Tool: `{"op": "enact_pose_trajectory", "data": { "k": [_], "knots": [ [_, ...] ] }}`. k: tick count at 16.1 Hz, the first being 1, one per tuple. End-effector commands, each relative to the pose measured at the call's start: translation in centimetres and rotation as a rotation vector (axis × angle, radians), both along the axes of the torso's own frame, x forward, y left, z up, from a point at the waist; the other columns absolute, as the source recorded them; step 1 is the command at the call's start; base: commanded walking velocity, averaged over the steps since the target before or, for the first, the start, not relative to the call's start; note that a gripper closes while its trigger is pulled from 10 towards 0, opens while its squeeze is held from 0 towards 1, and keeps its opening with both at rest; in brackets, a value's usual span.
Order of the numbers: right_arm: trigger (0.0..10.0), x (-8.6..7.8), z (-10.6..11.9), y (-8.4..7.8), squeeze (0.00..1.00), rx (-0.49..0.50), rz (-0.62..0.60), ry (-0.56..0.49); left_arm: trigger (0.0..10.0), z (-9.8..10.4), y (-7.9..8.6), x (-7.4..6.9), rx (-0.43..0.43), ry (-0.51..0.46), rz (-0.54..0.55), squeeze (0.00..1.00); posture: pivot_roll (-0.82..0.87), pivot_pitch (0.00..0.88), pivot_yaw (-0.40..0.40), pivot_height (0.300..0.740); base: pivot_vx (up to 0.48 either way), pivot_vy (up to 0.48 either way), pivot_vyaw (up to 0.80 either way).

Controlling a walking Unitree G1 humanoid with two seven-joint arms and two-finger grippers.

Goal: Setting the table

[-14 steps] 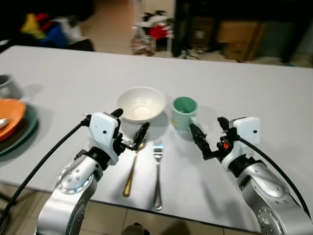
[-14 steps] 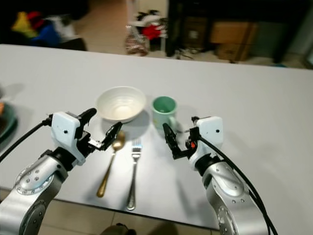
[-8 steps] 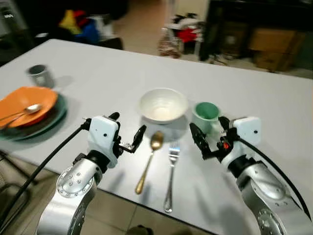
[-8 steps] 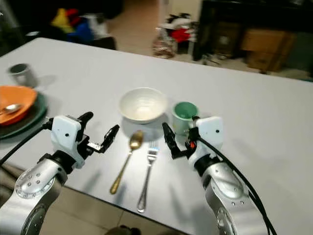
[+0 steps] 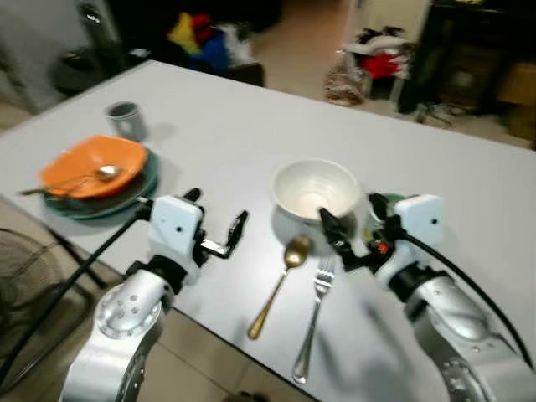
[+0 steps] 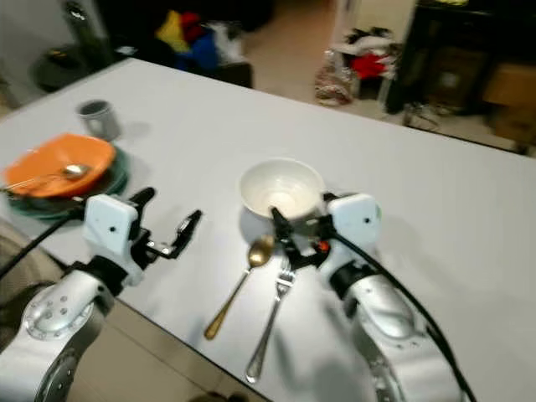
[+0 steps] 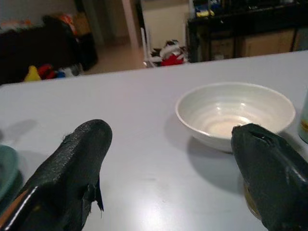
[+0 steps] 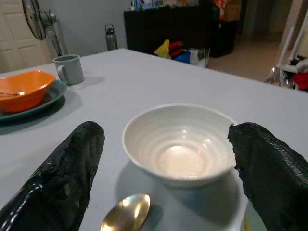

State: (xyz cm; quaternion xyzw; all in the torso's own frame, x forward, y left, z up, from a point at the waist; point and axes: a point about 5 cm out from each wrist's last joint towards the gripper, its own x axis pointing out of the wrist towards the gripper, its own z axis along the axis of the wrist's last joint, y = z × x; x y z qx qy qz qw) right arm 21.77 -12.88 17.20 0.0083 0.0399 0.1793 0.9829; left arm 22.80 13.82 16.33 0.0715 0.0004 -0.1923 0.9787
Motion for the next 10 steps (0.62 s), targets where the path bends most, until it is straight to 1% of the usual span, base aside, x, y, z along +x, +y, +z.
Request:
{"op": "enact_pose_trajectory", "data": {
  "k": [1, 3, 4, 7, 10],
  "knots": [
    [10.0, -0.12, 0.55, 0.52, 1.00, 0.010, 0.029, -0.016, 10.0, 0.32, 0.32, 0.16, 0.017, -0.010, 0.015, 0.00, 0.12, 0.000, 0.029, 0.740, 0.000, 0.000, 0.80],
    [10.0, -0.07, 0.65, 0.54, 1.00, 0.006, 0.018, -0.026, 10.0, 0.35, 0.21, 0.18, 0.017, -0.011, 0.014, 0.00, 0.12, 0.000, 0.027, 0.740, 0.000, 0.000, 0.80],
    [10.0, 0.06, 0.60, 0.33, 1.00, 0.032, -0.015, -0.023, 10.0, 0.35, 0.20, 0.18, 0.018, -0.011, 0.015, 0.00, 0.12, 0.000, 0.027, 0.740, 0.000, 0.000, 0.80],
    [10.0, 0.38, 0.17, -0.07, 1.00, 0.032, -0.058, 0.001, 10.0, 0.34, 0.27, 0.21, 0.018, -0.015, 0.029, 0.00, 0.12, 0.000, 0.023, 0.740, 0.000, 0.000, 0.80],
    [10.0, 0.40, -0.21, -0.03, 1.00, 0.038, -0.070, 0.026, 10.0, 0.33, 0.31, 0.31, 0.007, -0.008, 0.033, 0.00, 0.12, 0.000, 0.021, 0.740, 0.000, 0.000, 0.80]
  ]
}}
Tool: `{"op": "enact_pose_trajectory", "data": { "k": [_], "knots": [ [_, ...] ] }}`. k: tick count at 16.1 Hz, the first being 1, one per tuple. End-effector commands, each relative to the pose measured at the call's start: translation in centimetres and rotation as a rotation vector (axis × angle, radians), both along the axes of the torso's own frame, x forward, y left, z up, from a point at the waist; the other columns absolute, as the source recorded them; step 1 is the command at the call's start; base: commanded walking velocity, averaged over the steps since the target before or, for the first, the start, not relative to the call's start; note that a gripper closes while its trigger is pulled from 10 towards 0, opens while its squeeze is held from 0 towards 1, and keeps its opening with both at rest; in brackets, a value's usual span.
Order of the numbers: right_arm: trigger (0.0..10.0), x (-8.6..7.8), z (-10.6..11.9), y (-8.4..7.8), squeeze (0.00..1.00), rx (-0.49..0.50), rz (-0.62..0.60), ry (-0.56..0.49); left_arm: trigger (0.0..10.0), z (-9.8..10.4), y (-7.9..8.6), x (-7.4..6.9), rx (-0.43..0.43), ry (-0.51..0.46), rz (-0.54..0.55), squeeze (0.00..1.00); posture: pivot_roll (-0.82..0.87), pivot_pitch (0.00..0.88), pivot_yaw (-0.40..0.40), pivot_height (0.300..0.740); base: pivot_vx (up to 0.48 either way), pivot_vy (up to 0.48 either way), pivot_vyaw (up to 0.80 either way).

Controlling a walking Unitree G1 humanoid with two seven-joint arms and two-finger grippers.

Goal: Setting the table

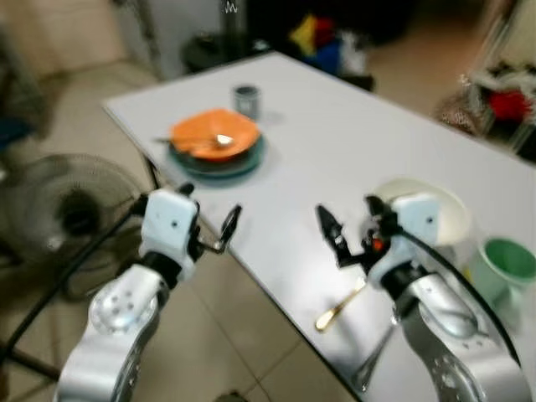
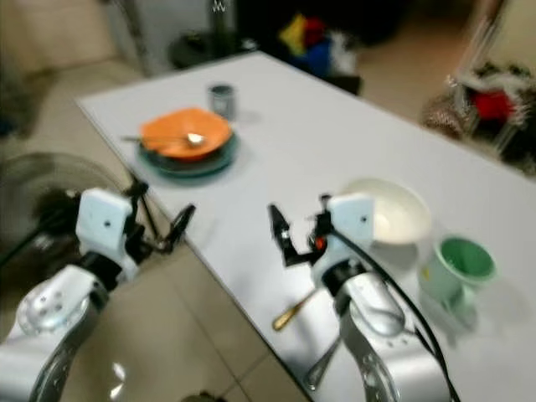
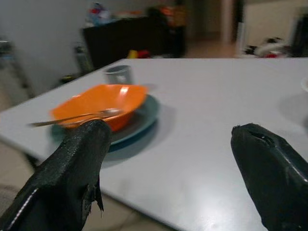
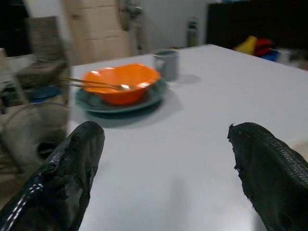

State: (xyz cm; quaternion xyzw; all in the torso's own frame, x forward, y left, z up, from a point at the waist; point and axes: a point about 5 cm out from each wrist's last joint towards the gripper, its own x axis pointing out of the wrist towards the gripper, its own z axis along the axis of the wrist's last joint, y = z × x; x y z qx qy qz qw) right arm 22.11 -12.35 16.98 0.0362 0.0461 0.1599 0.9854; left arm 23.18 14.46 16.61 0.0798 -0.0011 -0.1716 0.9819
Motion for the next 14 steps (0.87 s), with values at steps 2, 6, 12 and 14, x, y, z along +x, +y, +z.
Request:
{"op": "enact_pose_trajectory", "data": {
  "k": [2, 6, 12, 14],
  "knots": [
    [10.0, 0.02, -0.20, -0.44, 1.00, 0.008, -0.025, 0.021, 10.0, 0.08, -0.33, -0.08, -0.014, 0.002, -0.011, 0.00, 0.12, 0.000, 0.021, 0.740, 0.000, 0.124, 0.00],
    [10.0, 0.02, -0.55, -0.25, 1.00, 0.009, -0.021, 0.041, 10.0, 0.10, -0.22, -0.03, -0.012, 0.004, -0.009, 0.00, 0.12, 0.000, 0.019, 0.740, 0.000, 0.388, 0.00],
    [10.0, 0.01, -0.65, -0.19, 1.00, 0.018, -0.023, 0.052, 10.0, 0.07, -0.11, -0.04, -0.008, 0.011, -0.012, 0.00, 0.12, 0.000, 0.022, 0.740, 0.000, 0.399, 0.00],
    [10.0, 0.00, -0.68, -0.14, 1.00, 0.020, -0.023, 0.054, 10.0, 0.05, -0.06, -0.05, -0.008, 0.013, -0.013, 0.00, 0.12, 0.000, 0.021, 0.740, 0.000, 0.399, 0.00]
  ]
}}
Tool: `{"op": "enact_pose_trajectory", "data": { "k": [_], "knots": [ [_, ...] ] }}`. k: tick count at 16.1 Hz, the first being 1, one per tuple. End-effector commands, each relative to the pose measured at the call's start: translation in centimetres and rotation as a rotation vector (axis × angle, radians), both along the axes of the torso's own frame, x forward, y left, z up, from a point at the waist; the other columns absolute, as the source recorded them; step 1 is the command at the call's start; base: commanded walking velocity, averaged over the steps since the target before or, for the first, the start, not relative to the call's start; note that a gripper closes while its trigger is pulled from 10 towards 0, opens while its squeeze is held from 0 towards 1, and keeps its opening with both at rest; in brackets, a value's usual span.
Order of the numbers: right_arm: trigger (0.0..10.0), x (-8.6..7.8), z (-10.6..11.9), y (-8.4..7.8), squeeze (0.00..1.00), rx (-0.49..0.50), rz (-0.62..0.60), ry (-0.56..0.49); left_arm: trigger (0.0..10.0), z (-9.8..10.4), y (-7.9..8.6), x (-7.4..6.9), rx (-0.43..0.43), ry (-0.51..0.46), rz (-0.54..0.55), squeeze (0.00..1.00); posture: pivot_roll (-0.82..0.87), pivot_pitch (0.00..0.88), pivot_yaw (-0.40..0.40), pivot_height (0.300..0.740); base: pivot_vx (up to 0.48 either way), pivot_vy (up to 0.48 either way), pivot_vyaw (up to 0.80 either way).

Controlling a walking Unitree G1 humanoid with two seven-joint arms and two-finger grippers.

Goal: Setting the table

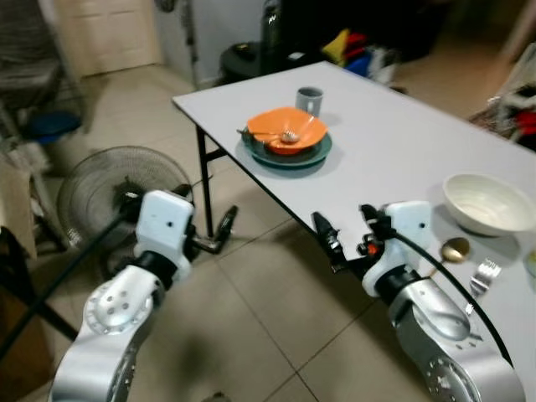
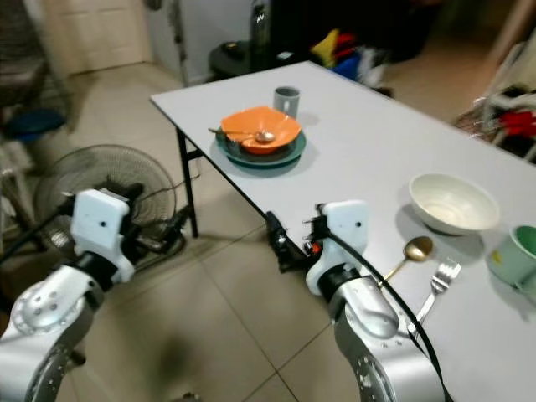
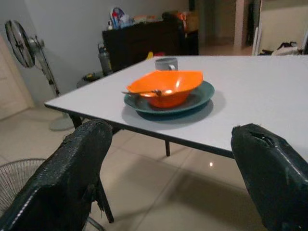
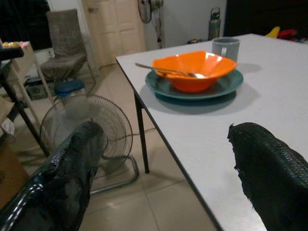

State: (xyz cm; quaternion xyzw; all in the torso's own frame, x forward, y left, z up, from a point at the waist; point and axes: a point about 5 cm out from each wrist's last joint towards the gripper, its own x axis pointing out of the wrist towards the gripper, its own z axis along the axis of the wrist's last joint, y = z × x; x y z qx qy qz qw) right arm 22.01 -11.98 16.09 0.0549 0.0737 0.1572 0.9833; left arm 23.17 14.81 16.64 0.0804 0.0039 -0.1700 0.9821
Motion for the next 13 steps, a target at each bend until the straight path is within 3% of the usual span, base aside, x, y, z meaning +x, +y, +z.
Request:
{"op": "enact_pose_trajectory", "data": {
  "k": [1, 13],
  "knots": [
    [10.0, 0.11, 0.19, -0.53, 1.00, -0.008, -0.019, -0.005, 10.0, 0.01, -0.41, -0.03, -0.010, 0.004, -0.016, 0.00, 0.12, 0.000, 0.021, 0.740, 0.000, 0.394, 0.00],
    [10.0, 0.24, 0.07, -0.41, 1.00, 0.012, -0.021, 0.011, 10.0, 0.04, -0.47, 0.07, -0.008, 0.008, -0.023, 0.00, 0.13, 0.000, 0.021, 0.740, 0.000, 0.399, 0.00]
  ]
}}
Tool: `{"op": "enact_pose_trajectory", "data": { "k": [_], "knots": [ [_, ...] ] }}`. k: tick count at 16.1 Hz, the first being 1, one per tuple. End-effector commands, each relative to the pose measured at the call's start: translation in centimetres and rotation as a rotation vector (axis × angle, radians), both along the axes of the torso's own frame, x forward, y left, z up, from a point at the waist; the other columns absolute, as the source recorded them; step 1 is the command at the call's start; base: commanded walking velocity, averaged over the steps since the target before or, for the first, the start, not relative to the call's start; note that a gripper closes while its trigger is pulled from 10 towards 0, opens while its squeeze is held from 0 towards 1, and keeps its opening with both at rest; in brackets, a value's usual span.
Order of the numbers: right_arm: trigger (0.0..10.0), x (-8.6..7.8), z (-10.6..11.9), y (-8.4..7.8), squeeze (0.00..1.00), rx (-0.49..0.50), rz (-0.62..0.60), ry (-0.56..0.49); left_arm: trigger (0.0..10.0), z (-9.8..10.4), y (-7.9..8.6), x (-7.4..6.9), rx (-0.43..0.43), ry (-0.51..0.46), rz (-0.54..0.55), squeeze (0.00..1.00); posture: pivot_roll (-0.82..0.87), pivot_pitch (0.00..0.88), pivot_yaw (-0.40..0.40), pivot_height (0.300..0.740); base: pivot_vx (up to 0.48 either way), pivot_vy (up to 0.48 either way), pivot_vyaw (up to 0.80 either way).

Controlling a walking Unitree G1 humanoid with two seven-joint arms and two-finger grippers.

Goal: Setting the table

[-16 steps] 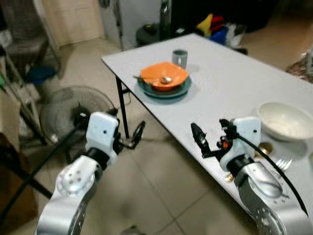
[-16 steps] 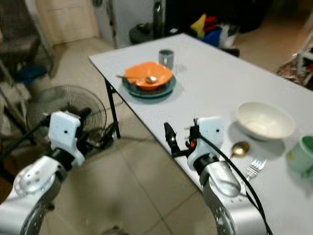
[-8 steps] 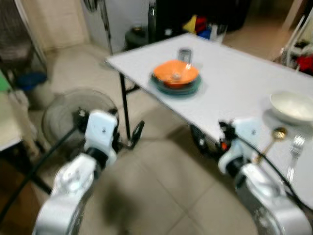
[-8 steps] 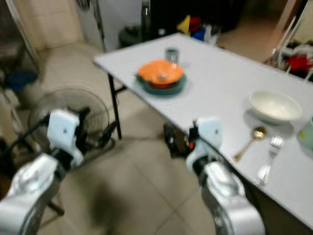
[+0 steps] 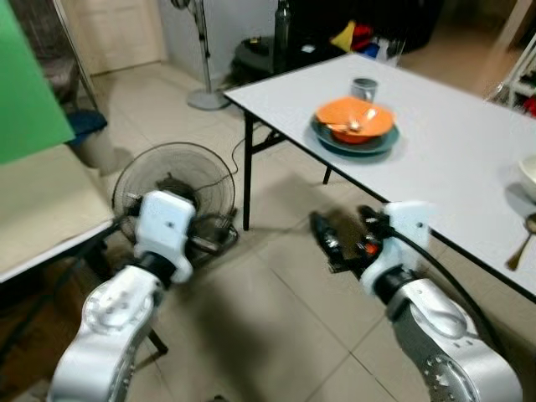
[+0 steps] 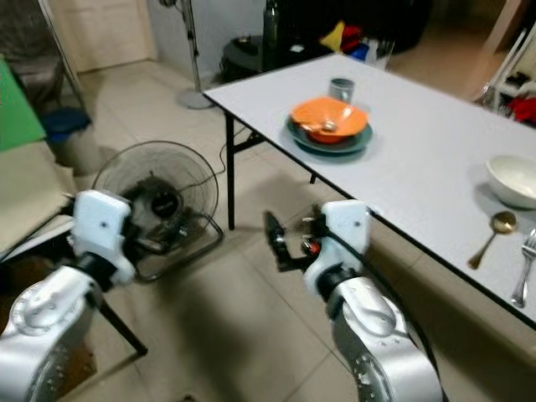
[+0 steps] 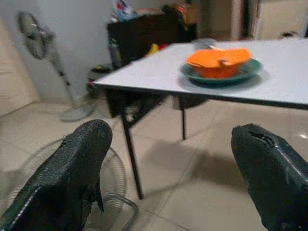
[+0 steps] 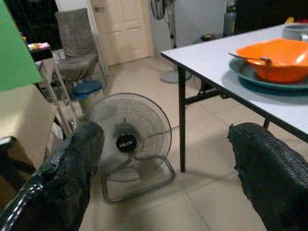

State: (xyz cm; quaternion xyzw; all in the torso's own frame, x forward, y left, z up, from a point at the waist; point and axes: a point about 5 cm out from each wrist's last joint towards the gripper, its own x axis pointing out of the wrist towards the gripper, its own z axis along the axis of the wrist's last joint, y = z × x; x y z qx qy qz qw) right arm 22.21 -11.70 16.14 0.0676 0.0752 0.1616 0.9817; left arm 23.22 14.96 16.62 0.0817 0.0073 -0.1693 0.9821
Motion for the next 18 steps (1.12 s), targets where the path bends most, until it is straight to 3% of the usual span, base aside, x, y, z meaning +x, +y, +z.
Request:
{"op": "enact_pose_trajectory", "data": {
  "k": [1, 3, 11, 18],
  "knots": [
    [10.0, 0.07, 0.01, -0.70, 1.00, -0.011, -0.027, 0.005, 10.0, 0.06, -0.64, 0.01, -0.012, 0.002, -0.025, 0.00, 0.13, 0.000, 0.021, 0.740, 0.000, 0.398, 0.00],
    [10.0, 0.11, 0.03, -0.60, 1.00, -0.015, -0.013, 0.005, 10.0, 0.09, -0.65, 0.00, -0.012, 0.002, -0.023, 0.00, 0.13, 0.000, 0.019, 0.740, 0.000, 0.401, 0.00],
    [10.0, 0.65, 0.11, -0.07, 1.00, 0.001, 0.036, 0.004, 10.0, 0.41, -0.42, 0.20, -0.013, -0.004, -0.005, 0.00, 0.14, 0.000, 0.025, 0.740, 0.000, 0.397, 0.78],
    [10.0, 1.05, -0.10, 0.26, 1.00, -0.003, 0.094, 0.019, 10.0, 1.04, 0.11, 0.83, 0.004, -0.045, 0.045, 0.00, 0.14, 0.000, 0.030, 0.740, 0.000, 0.000, 0.19]
  ]
}}
